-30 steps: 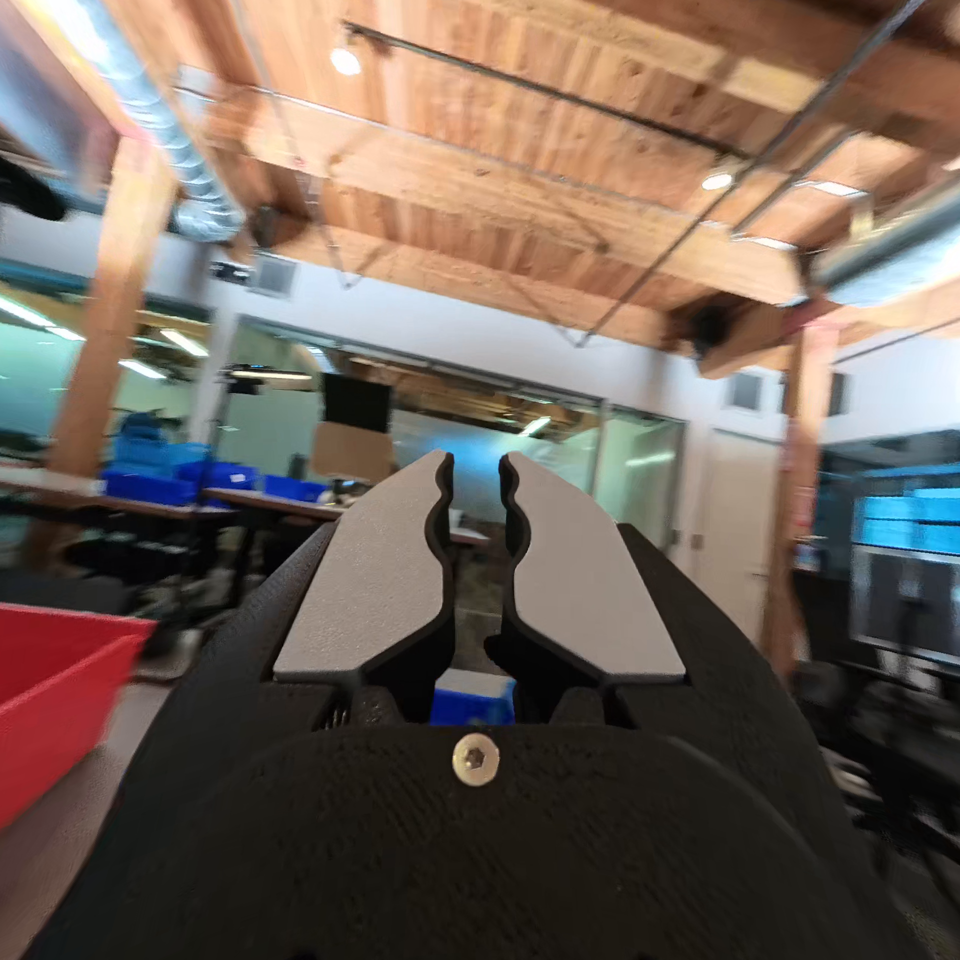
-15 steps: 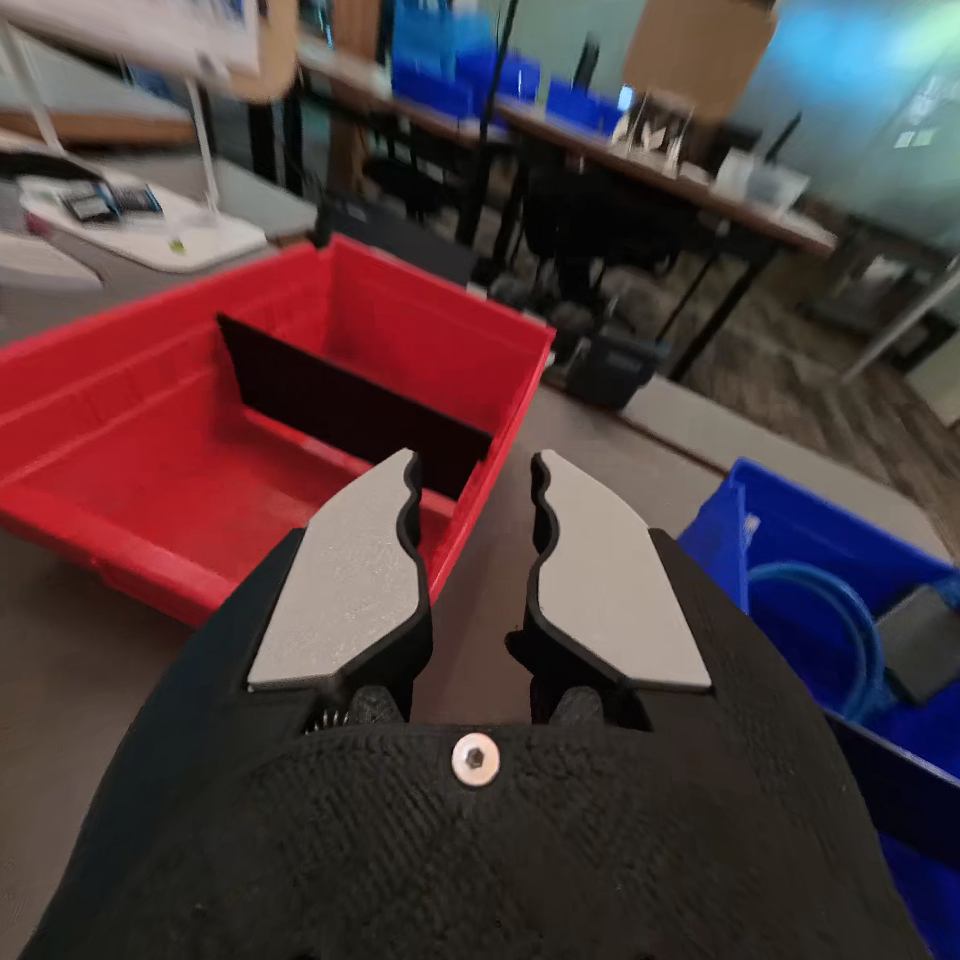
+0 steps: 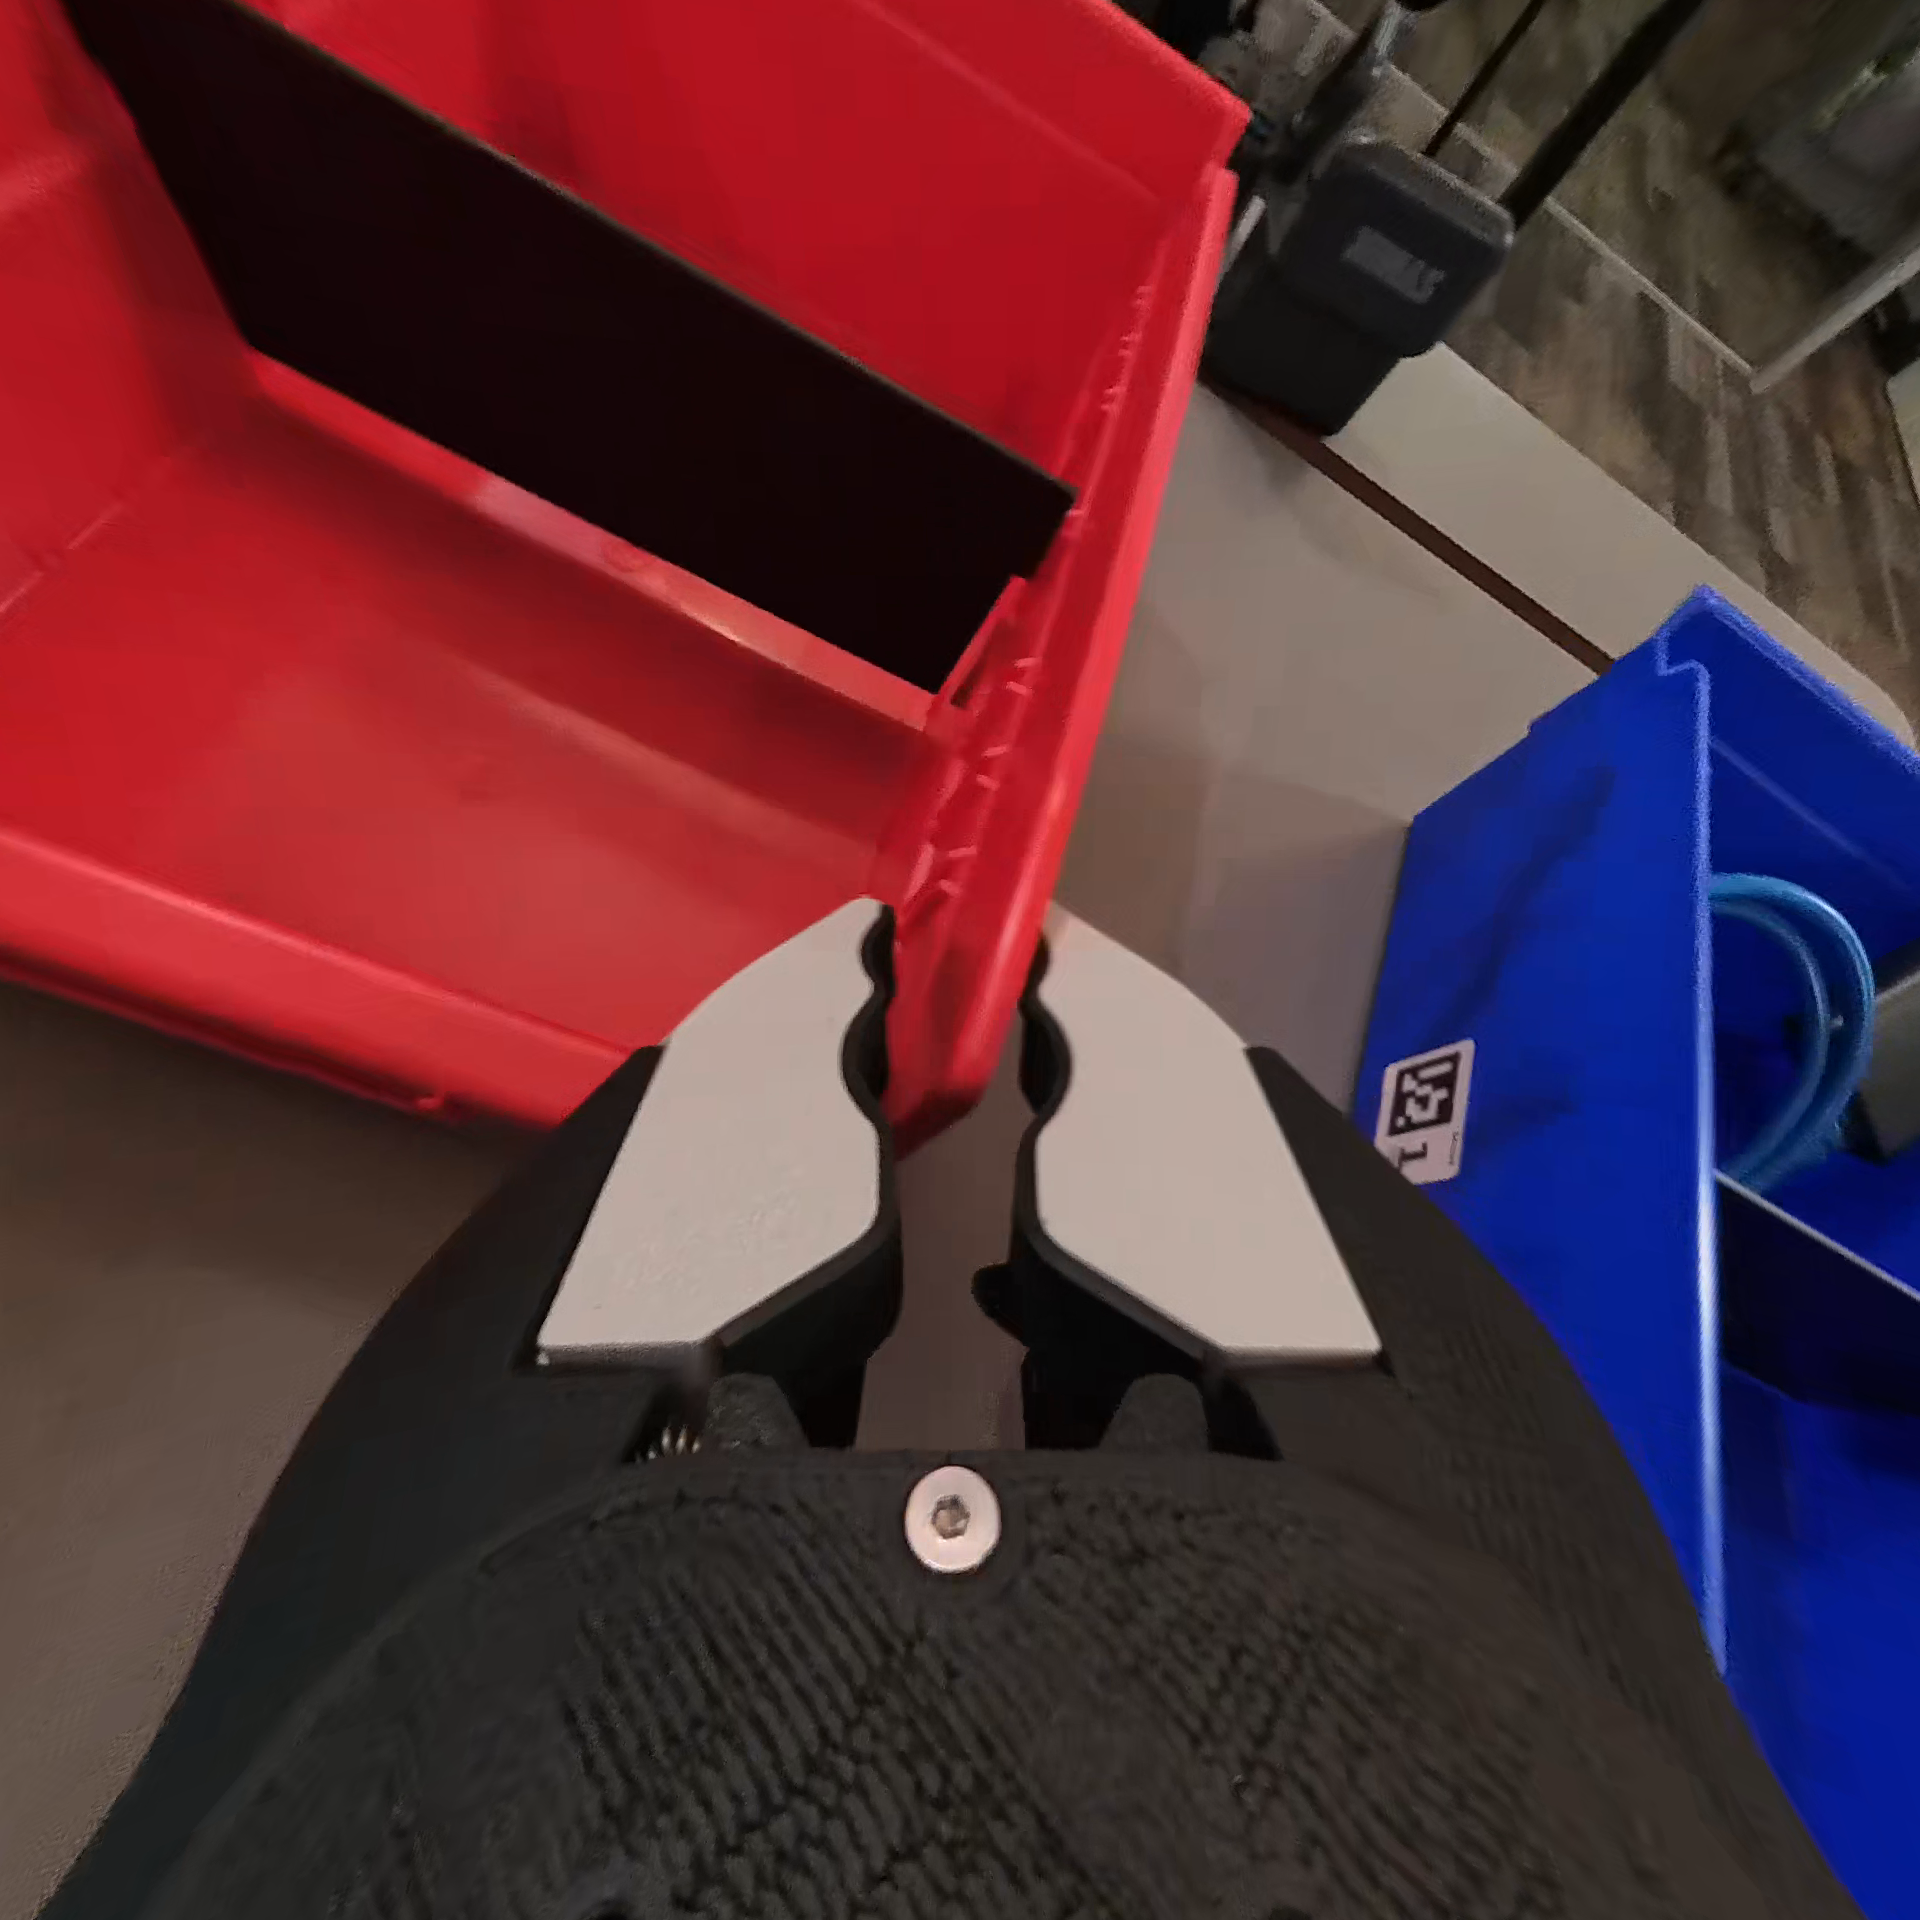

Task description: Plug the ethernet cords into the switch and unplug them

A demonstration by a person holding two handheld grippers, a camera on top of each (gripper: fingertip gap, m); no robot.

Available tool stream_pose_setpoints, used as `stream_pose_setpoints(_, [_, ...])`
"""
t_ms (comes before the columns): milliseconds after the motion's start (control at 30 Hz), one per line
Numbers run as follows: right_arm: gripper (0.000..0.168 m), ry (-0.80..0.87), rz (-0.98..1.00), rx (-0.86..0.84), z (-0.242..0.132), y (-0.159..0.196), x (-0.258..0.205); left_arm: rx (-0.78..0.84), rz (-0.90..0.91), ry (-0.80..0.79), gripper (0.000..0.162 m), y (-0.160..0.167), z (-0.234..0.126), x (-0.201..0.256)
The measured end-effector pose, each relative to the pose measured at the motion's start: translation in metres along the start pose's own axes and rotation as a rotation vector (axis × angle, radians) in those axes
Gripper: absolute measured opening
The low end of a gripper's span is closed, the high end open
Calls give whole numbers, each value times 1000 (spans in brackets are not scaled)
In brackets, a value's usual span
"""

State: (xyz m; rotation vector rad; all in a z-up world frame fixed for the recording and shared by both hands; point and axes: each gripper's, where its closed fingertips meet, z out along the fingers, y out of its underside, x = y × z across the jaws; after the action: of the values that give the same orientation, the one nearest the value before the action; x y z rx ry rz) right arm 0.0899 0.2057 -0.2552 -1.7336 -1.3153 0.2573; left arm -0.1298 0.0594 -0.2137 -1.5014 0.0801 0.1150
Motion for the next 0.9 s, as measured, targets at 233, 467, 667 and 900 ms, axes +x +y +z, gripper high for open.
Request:
stream_pose_setpoints(233, [11,-47,29,14,-1,-4,-5,35,92,-205,76,-12,-13,-46])
stream_pose_setpoints(467, [10,-79,44,26,6,-15,-19,51,114,-367,57,-17,-32,-99])
stream_pose_setpoints(667, [11,-118,19,52,17,-35,-46,39,98,-436,49,-9,-40,-126])
stream_pose_setpoints(900, [30,-126,-113,217,16,-71,-85,31,84,-457,46,-2,-42,-137])
